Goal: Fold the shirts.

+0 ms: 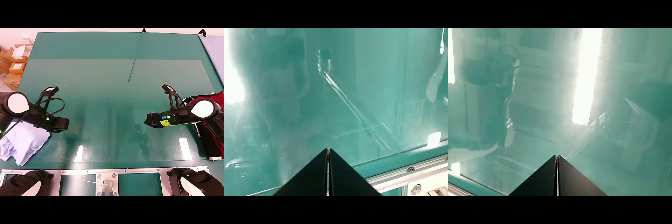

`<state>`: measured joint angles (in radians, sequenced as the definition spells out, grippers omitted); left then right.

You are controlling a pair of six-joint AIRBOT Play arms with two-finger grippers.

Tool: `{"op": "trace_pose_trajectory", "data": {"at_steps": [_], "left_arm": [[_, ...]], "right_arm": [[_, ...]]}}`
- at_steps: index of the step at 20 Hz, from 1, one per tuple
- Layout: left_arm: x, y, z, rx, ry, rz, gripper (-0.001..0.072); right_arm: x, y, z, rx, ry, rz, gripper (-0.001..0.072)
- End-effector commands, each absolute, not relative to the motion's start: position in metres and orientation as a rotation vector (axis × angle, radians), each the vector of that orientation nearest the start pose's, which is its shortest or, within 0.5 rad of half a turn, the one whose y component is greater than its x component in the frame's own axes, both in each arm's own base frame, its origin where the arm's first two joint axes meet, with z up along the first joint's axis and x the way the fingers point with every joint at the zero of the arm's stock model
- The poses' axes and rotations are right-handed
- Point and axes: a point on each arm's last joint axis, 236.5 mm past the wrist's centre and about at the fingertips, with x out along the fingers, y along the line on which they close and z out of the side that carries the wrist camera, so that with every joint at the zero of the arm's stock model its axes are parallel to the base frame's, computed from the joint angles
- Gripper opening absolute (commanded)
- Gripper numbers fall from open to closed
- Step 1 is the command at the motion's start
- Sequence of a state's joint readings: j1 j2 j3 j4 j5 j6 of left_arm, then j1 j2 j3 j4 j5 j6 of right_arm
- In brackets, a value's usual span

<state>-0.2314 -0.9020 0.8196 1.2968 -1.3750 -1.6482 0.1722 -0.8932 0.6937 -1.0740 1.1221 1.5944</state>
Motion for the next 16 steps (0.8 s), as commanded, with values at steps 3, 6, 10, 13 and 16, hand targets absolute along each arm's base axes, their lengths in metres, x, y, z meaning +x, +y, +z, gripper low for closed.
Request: {"op": "trace_pose_trajectory", "data": {"at_steps": [3,6,10,13,16], "left_arm": [[0.223,-0.103,0.006,-0.081,1.485,-0.273,0.0031],[0.224,-0.030,0.000,0.130,1.504,0.002,0.0049],[0.235,0.059,0.005,0.264,1.448,0.302,0.0715],[0.210,0.087,-0.037,0.253,1.526,0.304,0.0715],[0.179,0.108,-0.078,0.230,1.590,0.306,0.0713]], "right_arm": [[0.249,0.147,-0.003,0.386,1.340,0.367,0.0022],[0.249,0.147,-0.003,0.386,1.340,0.367,0.0022],[0.249,0.147,-0.003,0.386,1.340,0.367,0.0022],[0.249,0.147,-0.003,0.386,1.340,0.367,0.0022],[0.249,0.147,-0.003,0.386,1.340,0.367,0.0022]]}}
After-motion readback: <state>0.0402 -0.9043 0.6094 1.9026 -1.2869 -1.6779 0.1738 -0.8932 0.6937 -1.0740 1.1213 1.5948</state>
